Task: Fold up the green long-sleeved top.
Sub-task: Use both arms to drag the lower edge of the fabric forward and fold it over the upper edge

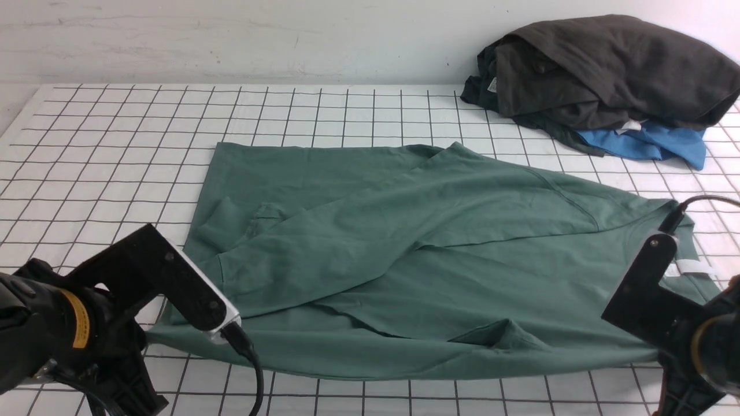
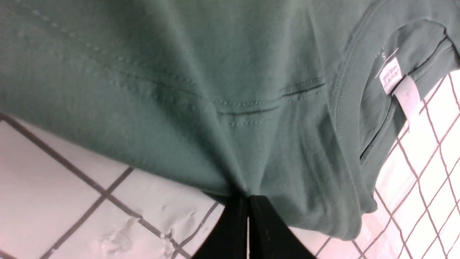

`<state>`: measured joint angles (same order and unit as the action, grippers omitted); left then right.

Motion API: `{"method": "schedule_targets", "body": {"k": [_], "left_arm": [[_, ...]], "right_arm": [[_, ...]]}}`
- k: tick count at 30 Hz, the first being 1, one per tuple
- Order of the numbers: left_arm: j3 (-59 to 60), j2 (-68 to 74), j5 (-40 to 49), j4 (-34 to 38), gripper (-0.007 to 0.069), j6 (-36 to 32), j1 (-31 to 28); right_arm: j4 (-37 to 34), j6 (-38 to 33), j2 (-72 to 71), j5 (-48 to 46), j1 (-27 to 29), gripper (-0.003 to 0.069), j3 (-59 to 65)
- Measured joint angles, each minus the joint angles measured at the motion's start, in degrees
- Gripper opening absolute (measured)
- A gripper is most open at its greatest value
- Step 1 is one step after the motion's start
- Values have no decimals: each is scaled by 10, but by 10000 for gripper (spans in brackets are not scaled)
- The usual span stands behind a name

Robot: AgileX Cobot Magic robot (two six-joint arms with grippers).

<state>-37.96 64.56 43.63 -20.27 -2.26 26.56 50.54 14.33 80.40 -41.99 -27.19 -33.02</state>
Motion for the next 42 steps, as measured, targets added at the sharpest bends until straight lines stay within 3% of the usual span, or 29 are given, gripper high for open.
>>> {"method": "schedule_targets", "body": {"k": [3, 7, 14, 20, 24, 28, 32, 36, 39, 42], "left_arm": [[-20, 5, -7, -25, 4, 53, -10], [-99, 56, -43, -35, 11, 101, -66], [-291, 238, -122, -37, 13, 111, -144], [-510, 455, -113, -44, 13, 111, -171], [-677, 605, -68, -53, 16, 111, -174], [-855, 733, 16, -54, 94, 112, -174], [-1020, 828, 111, -29, 307, 119, -179], [-1092, 829, 162, 11, 480, 103, -185], [-1118, 814, 194, 43, 545, 72, -188], [-1128, 799, 256, 136, 561, 10, -188]], "right_arm": [[-10, -31, 2, -3, 8, -11, -41], [6, -34, 41, 43, 62, -11, -130], [17, -64, 193, 123, 136, -11, -330], [45, -99, 362, 131, 147, -11, -526], [20, -71, 450, 158, 161, -8, -623], [-31, -52, 487, 172, 177, 45, -668], [-58, -45, 491, 143, 182, 180, -674], [-103, -30, 478, 64, 176, 267, -698], [-185, -49, 460, 2, 166, 266, -724], [-368, -194, 443, -87, 149, 142, -755]]}}
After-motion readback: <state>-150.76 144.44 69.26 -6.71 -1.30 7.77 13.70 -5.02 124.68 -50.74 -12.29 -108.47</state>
